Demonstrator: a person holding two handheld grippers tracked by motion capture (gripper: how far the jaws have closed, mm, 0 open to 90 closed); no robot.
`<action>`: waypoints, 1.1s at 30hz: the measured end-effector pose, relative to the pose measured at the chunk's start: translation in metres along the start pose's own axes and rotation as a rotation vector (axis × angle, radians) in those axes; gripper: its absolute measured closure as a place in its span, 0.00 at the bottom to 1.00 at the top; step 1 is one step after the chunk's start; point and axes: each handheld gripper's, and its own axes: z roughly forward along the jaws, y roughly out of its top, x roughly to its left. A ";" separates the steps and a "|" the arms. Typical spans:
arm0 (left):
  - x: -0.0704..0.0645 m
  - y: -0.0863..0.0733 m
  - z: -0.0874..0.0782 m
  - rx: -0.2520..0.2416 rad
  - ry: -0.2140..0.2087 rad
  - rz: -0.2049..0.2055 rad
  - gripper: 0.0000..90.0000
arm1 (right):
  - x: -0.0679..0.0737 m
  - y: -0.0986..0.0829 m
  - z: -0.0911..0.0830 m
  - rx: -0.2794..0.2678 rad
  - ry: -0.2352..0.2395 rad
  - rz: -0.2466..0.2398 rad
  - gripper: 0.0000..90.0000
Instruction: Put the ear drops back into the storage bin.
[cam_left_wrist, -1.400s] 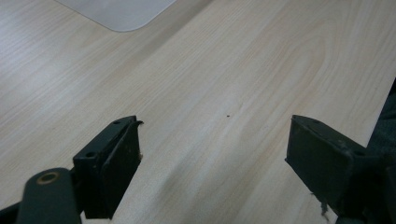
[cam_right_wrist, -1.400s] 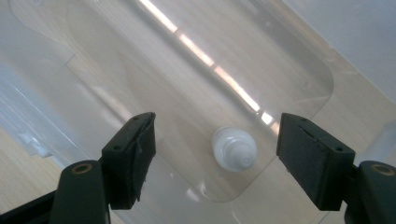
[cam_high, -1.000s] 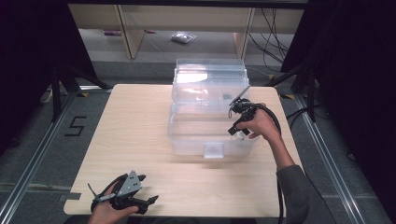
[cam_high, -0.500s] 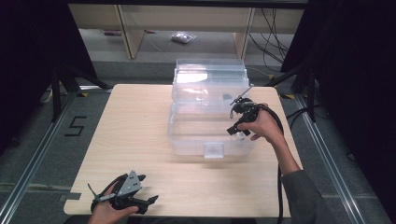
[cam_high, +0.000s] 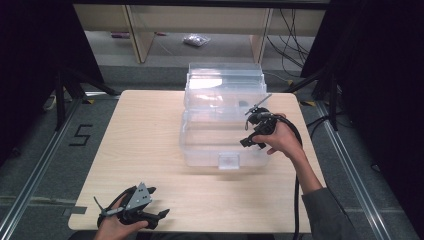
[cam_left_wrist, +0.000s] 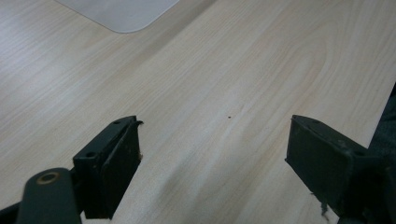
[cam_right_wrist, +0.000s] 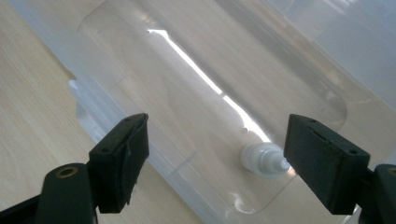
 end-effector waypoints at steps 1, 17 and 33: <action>0.000 0.000 0.000 0.000 0.000 -0.004 0.19 | 0.001 0.000 -0.001 0.000 -0.003 0.004 0.25; 0.000 0.000 0.000 0.000 0.003 0.009 0.19 | 0.016 -0.008 -0.007 -0.064 0.023 -0.025 0.25; 0.000 0.000 0.000 0.002 0.002 0.010 0.19 | 0.033 -0.014 -0.012 -0.108 0.039 -0.083 0.25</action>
